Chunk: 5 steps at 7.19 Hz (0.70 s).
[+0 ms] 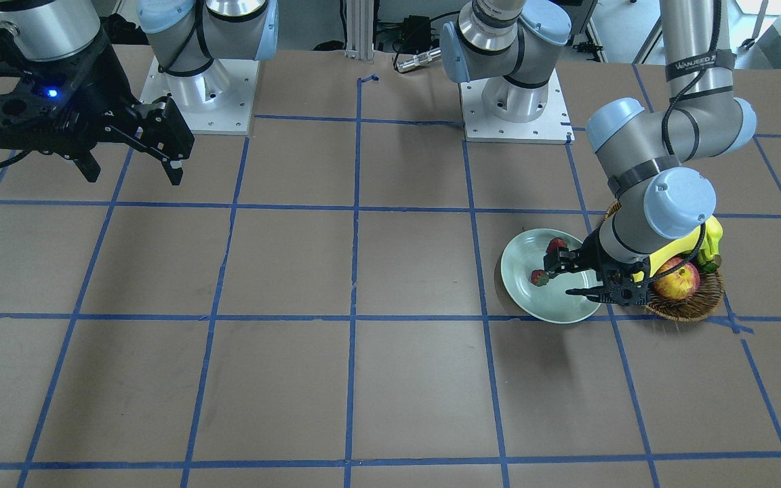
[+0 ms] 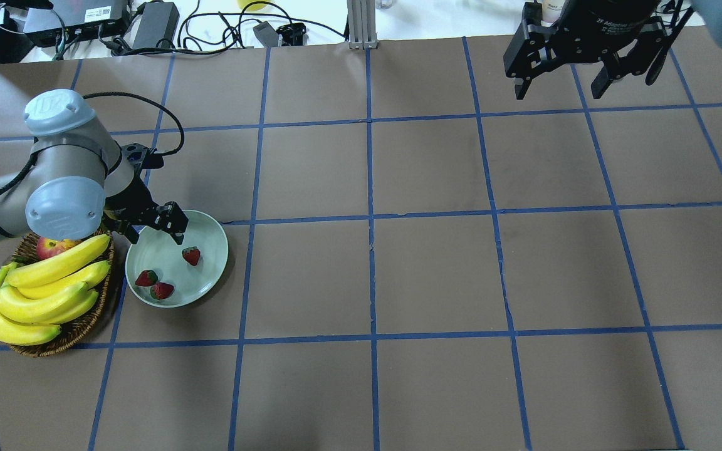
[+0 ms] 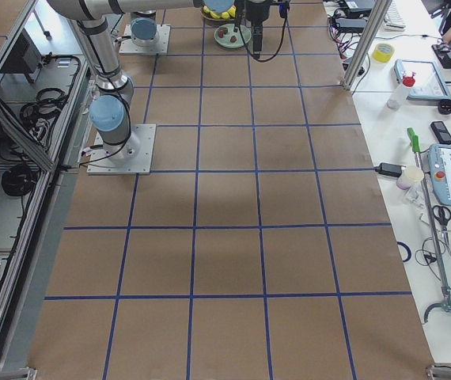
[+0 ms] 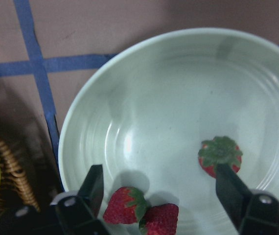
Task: Collect all strawberries into plate
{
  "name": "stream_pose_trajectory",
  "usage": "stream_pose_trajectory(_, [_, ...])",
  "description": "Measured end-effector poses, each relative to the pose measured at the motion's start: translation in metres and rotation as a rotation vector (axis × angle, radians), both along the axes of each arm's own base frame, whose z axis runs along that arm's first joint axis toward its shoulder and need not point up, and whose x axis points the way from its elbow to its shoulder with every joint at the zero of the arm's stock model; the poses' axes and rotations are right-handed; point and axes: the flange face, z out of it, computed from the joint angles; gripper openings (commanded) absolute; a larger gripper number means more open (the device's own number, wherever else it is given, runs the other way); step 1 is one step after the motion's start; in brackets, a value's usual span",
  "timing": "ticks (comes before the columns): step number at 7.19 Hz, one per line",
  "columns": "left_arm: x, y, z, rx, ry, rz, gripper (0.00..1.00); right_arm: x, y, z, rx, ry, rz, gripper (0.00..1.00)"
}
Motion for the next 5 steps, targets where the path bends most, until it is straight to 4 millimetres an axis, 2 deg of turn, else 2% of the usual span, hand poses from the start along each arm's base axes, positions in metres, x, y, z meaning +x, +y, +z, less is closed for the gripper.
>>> stream_pose_trajectory(1, [-0.03,-0.011,0.042,-0.014,-0.009,-0.033,1.0,0.0,0.0,0.0,0.0,0.0,0.0,1.0])
stream_pose_trajectory(2, [-0.071,-0.019,0.097,-0.036,-0.023,-0.037,1.0,0.0,0.0,0.0,0.0,0.0,0.0,1.0])
stream_pose_trajectory(3, [-0.112,-0.017,0.151,-0.077,-0.036,-0.033,1.0,0.0,0.0,0.0,-0.001,0.0,0.0,1.0])
stream_pose_trajectory(4, [-0.144,-0.008,0.194,-0.126,-0.038,-0.022,1.0,0.0,0.0,0.0,-0.001,0.0,0.0,1.0])
stream_pose_trajectory(5, [-0.164,0.006,0.228,-0.179,-0.028,-0.006,1.0,0.0,0.0,0.0,-0.002,0.0,0.001,1.0])
